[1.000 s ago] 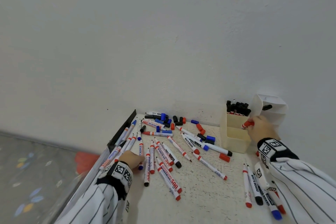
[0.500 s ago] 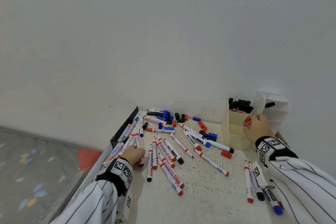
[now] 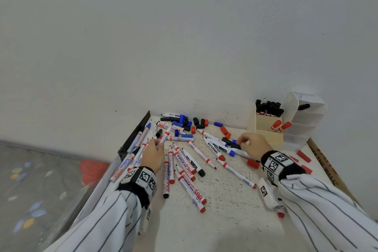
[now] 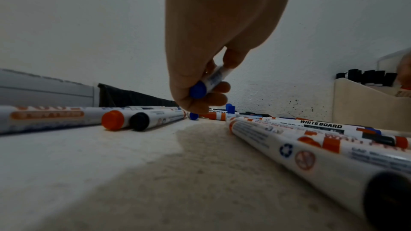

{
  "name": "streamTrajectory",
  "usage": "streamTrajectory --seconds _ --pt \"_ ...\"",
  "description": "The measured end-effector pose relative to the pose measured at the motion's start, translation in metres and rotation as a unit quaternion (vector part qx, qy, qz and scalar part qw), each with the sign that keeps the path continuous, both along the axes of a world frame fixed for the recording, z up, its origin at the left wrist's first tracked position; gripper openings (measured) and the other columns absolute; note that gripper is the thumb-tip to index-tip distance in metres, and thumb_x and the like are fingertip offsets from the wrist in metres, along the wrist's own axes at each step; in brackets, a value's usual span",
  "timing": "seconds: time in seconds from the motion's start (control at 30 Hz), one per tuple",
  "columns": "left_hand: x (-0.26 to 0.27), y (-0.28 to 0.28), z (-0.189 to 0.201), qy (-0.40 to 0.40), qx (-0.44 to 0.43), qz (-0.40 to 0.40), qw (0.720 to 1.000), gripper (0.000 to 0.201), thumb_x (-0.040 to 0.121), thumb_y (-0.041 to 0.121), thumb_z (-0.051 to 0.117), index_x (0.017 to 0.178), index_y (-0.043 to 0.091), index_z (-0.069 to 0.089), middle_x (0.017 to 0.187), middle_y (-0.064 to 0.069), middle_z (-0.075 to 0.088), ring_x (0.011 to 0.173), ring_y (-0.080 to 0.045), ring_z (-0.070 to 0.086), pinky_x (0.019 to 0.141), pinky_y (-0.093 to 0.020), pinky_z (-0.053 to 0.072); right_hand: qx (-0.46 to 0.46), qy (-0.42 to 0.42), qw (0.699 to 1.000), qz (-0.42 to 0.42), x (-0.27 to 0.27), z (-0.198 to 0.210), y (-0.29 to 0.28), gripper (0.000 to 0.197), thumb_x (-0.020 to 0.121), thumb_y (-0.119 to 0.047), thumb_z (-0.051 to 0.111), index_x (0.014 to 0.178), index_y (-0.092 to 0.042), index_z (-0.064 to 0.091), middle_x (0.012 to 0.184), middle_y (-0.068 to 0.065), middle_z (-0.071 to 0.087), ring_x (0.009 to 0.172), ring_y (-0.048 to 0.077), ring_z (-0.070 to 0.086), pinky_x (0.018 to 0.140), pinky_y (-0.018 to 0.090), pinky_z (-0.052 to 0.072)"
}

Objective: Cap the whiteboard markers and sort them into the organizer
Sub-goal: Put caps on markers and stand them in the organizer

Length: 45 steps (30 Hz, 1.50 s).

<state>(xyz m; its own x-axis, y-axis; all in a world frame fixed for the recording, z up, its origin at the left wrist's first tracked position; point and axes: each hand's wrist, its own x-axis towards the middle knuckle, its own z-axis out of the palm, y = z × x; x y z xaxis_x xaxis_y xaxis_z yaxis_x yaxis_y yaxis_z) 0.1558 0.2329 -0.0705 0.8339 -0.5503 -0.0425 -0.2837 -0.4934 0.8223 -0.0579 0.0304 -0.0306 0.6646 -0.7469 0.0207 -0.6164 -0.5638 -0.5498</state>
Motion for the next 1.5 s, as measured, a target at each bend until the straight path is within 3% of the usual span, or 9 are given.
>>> streamTrajectory --seconds 0.4,0.57,0.8,0.97,1.1,1.23,1.3,1.4,1.5 --pt "0.001 -0.009 -0.014 0.014 0.052 0.026 0.998 0.032 0.099 0.025 0.038 0.120 0.007 0.054 0.118 -0.009 0.059 0.106 -0.020 0.054 0.090 -0.029 0.040 0.052 0.124 0.986 0.098 0.081 0.000 0.005 0.022 0.092 -0.016 0.050 0.110 -0.018 0.062 0.123 0.002 0.057 0.112 0.016 0.050 0.095 0.026 0.036" --pt "0.002 -0.012 -0.018 0.042 0.046 0.034 0.997 0.029 0.099 0.025 0.038 0.113 0.006 0.055 0.110 -0.010 0.060 0.088 -0.016 0.054 0.088 -0.033 0.050 0.050 0.127 0.979 0.154 0.126 0.000 0.024 0.037 0.094 -0.016 0.047 0.130 -0.020 0.050 0.134 0.004 0.051 0.120 0.018 0.047 0.094 0.024 0.034" --pt "0.004 -0.014 -0.020 0.052 0.059 0.048 0.996 0.029 0.099 0.026 0.039 0.116 0.008 0.054 0.110 -0.007 0.060 0.086 -0.012 0.050 0.078 -0.023 0.040 -0.008 0.193 0.954 0.231 0.184 -0.015 0.042 0.052 0.094 -0.023 0.046 0.143 -0.029 0.029 0.149 0.008 0.031 0.131 0.024 0.037 0.107 0.035 0.033" --pt "0.005 -0.015 -0.022 0.050 0.057 0.047 0.996 0.029 0.099 0.027 0.039 0.113 0.009 0.056 0.109 -0.008 0.061 0.089 -0.015 0.054 0.079 -0.025 0.041 -0.035 0.245 0.945 0.214 0.200 -0.026 0.045 0.050 0.094 -0.030 0.045 0.143 -0.026 0.031 0.149 0.005 0.032 0.131 0.025 0.037 0.109 0.036 0.030" --pt "0.006 -0.016 -0.024 0.060 0.062 0.046 0.995 0.029 0.098 0.029 0.039 0.115 0.012 0.055 0.111 -0.007 0.061 0.098 -0.018 0.057 0.085 -0.029 0.045 -0.021 0.133 0.978 0.158 0.202 -0.029 0.039 0.038 0.090 -0.018 0.054 0.128 -0.018 0.052 0.131 0.006 0.051 0.116 0.021 0.050 0.100 0.030 0.040" --pt "0.006 -0.015 -0.023 0.037 0.059 0.045 0.997 0.029 0.098 0.029 0.040 0.118 0.013 0.054 0.111 -0.005 0.061 0.100 -0.018 0.057 0.090 -0.032 0.047 -0.002 -0.020 0.996 0.088 0.194 -0.022 0.033 0.017 0.091 -0.007 0.050 0.101 -0.016 0.062 0.112 0.007 0.054 0.096 0.020 0.055 0.090 0.030 0.046" --pt "0.005 -0.015 -0.023 0.012 0.061 0.051 0.997 0.029 0.097 0.030 0.042 0.119 0.014 0.053 0.111 -0.004 0.061 0.102 -0.019 0.057 0.092 -0.036 0.047 0.008 -0.034 0.995 0.098 0.188 -0.016 0.033 0.021 0.092 -0.005 0.046 0.103 -0.016 0.060 0.107 0.005 0.046 0.090 0.018 0.050 0.083 0.026 0.043" --pt "0.005 -0.014 -0.024 -0.006 0.075 0.048 0.996 0.029 0.096 0.032 0.043 0.120 0.018 0.053 0.110 -0.003 0.062 0.103 -0.020 0.057 0.093 -0.041 0.047 0.017 -0.032 0.988 0.147 0.179 -0.011 0.032 0.028 0.088 -0.003 0.053 0.115 -0.013 0.055 0.105 0.004 0.052 0.086 0.011 0.049 0.078 0.020 0.041" --pt "0.005 -0.013 -0.023 -0.018 0.090 0.031 0.995 0.030 0.096 0.032 0.044 0.122 0.020 0.052 0.113 -0.002 0.062 0.106 -0.020 0.056 0.095 -0.041 0.046 0.029 -0.050 0.985 0.162 0.170 -0.010 0.035 0.024 0.086 -0.006 0.060 0.109 -0.012 0.059 0.105 0.000 0.055 0.076 0.000 0.046 0.067 0.010 0.036"
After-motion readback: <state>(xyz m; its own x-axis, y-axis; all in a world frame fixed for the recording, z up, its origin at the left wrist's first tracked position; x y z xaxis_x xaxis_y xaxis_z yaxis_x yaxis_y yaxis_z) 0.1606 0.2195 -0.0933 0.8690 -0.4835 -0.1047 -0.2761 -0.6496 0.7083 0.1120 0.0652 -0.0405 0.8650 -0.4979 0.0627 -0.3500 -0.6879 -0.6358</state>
